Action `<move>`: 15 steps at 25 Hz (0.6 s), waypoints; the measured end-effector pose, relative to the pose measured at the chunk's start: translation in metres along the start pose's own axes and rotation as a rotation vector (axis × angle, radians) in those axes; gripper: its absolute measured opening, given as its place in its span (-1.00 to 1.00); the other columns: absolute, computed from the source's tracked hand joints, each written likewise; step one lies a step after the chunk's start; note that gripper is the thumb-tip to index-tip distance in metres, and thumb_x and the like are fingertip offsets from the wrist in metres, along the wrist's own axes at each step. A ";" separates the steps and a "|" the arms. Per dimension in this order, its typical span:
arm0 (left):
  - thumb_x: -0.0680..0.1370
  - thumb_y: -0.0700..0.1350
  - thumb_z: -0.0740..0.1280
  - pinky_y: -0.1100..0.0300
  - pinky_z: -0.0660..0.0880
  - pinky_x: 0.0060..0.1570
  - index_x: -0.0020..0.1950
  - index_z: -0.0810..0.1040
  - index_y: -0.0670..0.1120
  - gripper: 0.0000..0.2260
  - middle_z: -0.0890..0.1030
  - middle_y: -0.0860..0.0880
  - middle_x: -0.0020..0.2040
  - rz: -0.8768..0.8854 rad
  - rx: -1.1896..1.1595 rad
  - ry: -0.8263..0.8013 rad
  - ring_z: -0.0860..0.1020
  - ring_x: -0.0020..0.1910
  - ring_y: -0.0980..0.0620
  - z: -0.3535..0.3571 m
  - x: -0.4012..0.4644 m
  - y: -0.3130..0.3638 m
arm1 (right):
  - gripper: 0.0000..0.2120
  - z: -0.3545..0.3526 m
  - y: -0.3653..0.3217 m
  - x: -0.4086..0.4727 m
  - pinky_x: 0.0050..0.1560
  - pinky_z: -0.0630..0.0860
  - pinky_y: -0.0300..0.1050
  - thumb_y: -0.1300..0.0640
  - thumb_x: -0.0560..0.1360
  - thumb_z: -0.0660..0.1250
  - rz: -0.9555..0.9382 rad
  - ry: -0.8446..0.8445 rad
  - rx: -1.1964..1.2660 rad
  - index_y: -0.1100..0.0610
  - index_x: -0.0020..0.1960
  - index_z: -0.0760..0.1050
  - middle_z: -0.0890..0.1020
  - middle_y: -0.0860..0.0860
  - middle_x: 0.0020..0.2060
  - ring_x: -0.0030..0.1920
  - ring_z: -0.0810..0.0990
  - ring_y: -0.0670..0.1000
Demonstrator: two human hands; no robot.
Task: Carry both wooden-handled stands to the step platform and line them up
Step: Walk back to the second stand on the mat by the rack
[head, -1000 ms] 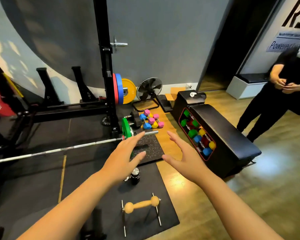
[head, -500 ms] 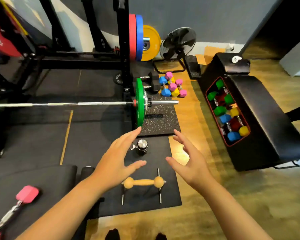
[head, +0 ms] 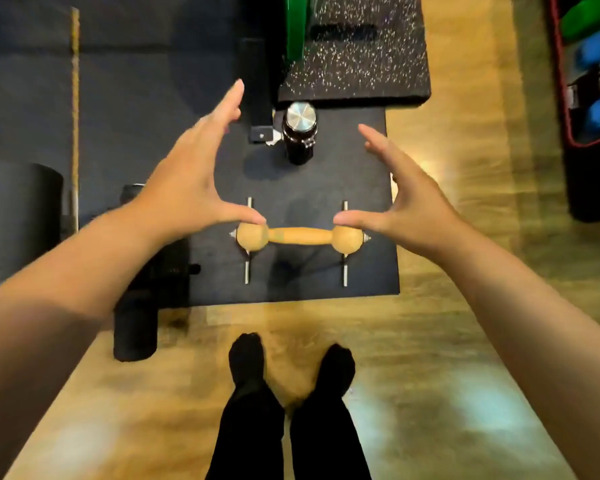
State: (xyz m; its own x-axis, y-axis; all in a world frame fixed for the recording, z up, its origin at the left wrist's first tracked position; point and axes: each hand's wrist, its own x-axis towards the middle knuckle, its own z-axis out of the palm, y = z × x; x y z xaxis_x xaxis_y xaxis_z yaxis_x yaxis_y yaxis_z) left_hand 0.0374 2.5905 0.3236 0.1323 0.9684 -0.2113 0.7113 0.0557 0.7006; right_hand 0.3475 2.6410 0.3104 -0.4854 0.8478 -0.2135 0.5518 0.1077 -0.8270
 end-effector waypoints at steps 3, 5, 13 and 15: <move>0.11 0.37 0.63 -0.14 0.22 0.53 0.66 -0.19 0.27 0.35 0.22 -0.01 0.64 -0.026 0.061 -0.080 0.25 0.59 -0.09 0.036 -0.002 -0.061 | 0.23 0.030 0.054 -0.007 0.55 0.28 -0.03 -0.28 0.20 0.66 0.071 0.022 0.048 -0.15 0.68 0.06 0.34 -0.10 0.58 0.58 0.26 -0.21; 0.10 0.30 0.63 -0.15 0.19 0.55 0.65 -0.20 0.28 0.35 0.21 0.00 0.65 -0.085 0.092 -0.098 0.22 0.60 -0.09 0.060 -0.009 -0.099 | 0.30 0.049 0.085 -0.015 0.51 0.32 -0.05 -0.20 0.19 0.70 0.114 0.116 0.112 -0.17 0.68 -0.06 0.28 -0.04 0.62 0.58 0.23 -0.23; 0.27 0.00 0.69 0.00 0.19 0.54 0.66 -0.22 0.23 0.29 0.16 -0.05 0.65 -0.529 -0.387 0.081 0.22 0.58 0.07 0.212 -0.041 -0.212 | 0.35 0.139 0.223 -0.041 0.59 0.25 0.07 -0.18 0.18 0.71 0.464 0.258 0.276 -0.28 0.66 -0.16 0.23 0.01 0.64 0.58 0.27 -0.16; 0.30 -0.02 0.69 0.01 0.17 0.56 0.66 -0.20 0.23 0.26 0.17 -0.02 0.66 -0.599 -0.472 0.104 0.18 0.61 0.09 0.247 -0.041 -0.225 | 0.35 0.159 0.245 -0.036 0.59 0.22 0.04 -0.12 0.21 0.73 0.537 0.215 0.331 -0.32 0.65 -0.19 0.20 -0.07 0.64 0.61 0.22 -0.11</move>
State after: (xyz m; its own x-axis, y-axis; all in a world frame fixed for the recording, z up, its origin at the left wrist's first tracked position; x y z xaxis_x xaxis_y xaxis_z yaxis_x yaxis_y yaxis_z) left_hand 0.0419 2.4786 0.0064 -0.2649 0.7567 -0.5977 0.2680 0.6532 0.7082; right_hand 0.3928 2.5546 0.0325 -0.0364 0.8272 -0.5607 0.4253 -0.4949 -0.7578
